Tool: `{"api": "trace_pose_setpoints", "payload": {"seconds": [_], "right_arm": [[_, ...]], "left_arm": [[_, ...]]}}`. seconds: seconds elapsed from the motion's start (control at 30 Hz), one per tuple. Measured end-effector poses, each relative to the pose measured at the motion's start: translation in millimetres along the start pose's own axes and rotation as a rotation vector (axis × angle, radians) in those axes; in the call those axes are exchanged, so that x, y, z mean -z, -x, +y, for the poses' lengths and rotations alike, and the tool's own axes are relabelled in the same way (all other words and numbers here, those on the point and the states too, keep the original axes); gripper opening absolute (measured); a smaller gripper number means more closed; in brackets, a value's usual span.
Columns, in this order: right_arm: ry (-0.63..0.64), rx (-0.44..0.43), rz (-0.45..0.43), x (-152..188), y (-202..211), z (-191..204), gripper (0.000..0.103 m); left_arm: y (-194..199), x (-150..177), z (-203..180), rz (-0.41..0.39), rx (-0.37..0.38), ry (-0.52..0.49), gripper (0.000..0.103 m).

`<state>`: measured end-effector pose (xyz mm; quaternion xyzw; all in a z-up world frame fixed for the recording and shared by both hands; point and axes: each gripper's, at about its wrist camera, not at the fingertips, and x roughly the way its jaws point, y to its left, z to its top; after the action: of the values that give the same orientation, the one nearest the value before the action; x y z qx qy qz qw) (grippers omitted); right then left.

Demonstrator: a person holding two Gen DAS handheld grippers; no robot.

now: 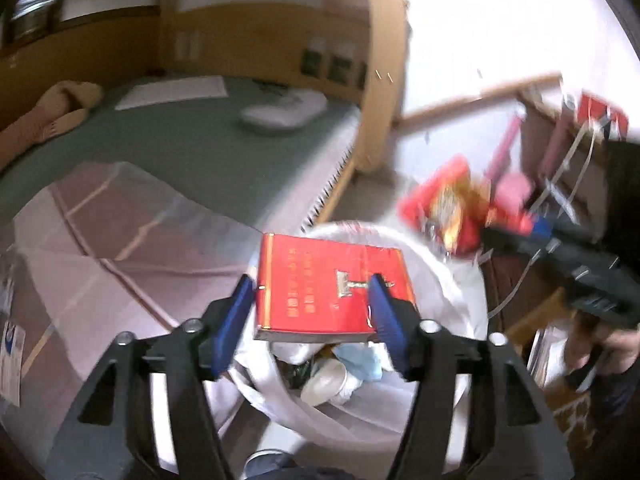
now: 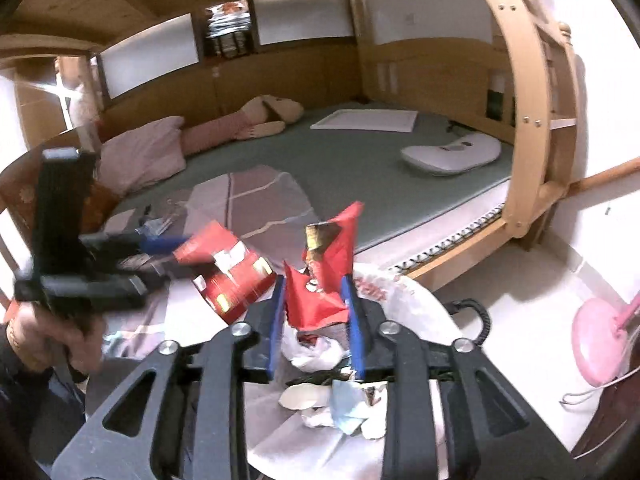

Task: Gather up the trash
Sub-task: 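Open both tools to drop the red box and red wrapper into the bag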

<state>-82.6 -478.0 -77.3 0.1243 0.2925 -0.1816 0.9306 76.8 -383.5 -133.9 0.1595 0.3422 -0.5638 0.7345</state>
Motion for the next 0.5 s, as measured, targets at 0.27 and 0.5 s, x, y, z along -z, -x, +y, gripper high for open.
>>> {"api": "trace_pose_setpoints", "payload": {"seconds": [0.27,0.5], "right_arm": [[0.011,-0.051,-0.126,-12.1,-0.5,20.4,0.090],[-0.032,-0.228,-0.166,-33.6,-34.1,84.3,0.092]], "left_arm": [[64.6,12.8,84.4,-0.132,-0.247,0.215,0.096],[178.3,63.8,181.4,-0.263,-0.628,0.403,0.100]]}}
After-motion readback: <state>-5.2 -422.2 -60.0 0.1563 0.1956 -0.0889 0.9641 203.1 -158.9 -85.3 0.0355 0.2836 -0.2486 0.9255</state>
